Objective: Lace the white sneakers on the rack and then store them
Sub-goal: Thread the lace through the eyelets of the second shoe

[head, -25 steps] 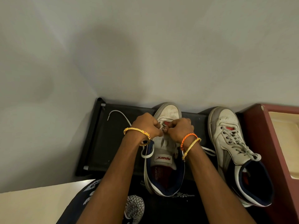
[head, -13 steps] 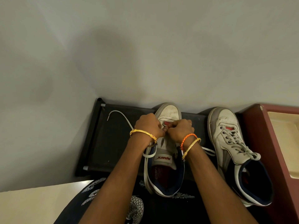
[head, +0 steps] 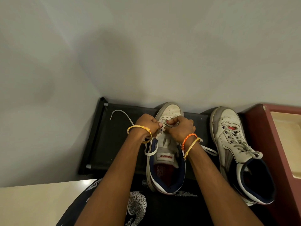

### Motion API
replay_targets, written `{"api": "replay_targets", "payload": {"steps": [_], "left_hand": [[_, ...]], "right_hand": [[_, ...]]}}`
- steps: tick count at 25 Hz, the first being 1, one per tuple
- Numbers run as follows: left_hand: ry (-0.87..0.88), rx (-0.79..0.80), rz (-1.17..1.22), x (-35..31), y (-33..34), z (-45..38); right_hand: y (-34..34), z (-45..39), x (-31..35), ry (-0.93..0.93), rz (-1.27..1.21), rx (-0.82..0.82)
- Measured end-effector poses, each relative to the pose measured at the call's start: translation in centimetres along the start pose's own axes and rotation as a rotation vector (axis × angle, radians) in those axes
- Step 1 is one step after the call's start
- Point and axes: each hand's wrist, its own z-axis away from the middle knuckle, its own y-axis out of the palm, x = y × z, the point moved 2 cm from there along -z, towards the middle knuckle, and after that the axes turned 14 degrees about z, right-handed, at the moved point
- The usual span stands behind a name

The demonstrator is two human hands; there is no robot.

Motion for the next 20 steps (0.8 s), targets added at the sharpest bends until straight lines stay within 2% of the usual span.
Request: {"api": "replay_targets", "payload": {"steps": [2,4,7,9,10,11,13,16,18,20], "left_hand": [[-0.030,-0.042,0.024,-0.2,-0.5,-0.1],[0.010,-0.186,0.166,-0.8,-2.1,0.1],[0.153,-0.571,0.551,-0.6,-6.8,0.8],[0.253,-0.848,0.683,0.2,-9.8,1.6],[0.278,-0.910,0.687,0.7,-10.3,2.1],[0.299,-0.921,0.632,0.8,-10.3,2.7],[0.352,-0.855,0.260,0.5,-8.7,3.5],[0.441,-0.533,-0.431,-1.0,-3.6,3.7],[0.432,-0.330,-0.623,-1.5,-0.8,3.2],[0.391,-0.272,-0.626,-1.5,0.4,2.8]], "right_hand": [[-0.4,0.4,-0.2,0.001,0.074,0.049],[-1.0,0.6,-0.8,0.005,0.129,0.073],[-1.7,0.8,-1.6,0.071,0.100,0.075],[-1.8,1.2,-1.8,0.086,0.059,0.074],[-1.7,1.1,-2.0,0.082,0.027,0.069],[-1.7,1.0,-2.2,0.076,-0.009,0.067],[-2.0,1.6,-2.4,0.047,-0.074,0.088],[-1.8,2.5,-2.6,0.036,-0.158,0.103],[-1.5,2.9,-2.5,0.030,-0.201,0.068],[-1.4,3.0,-2.6,0.033,-0.234,0.062]]}}
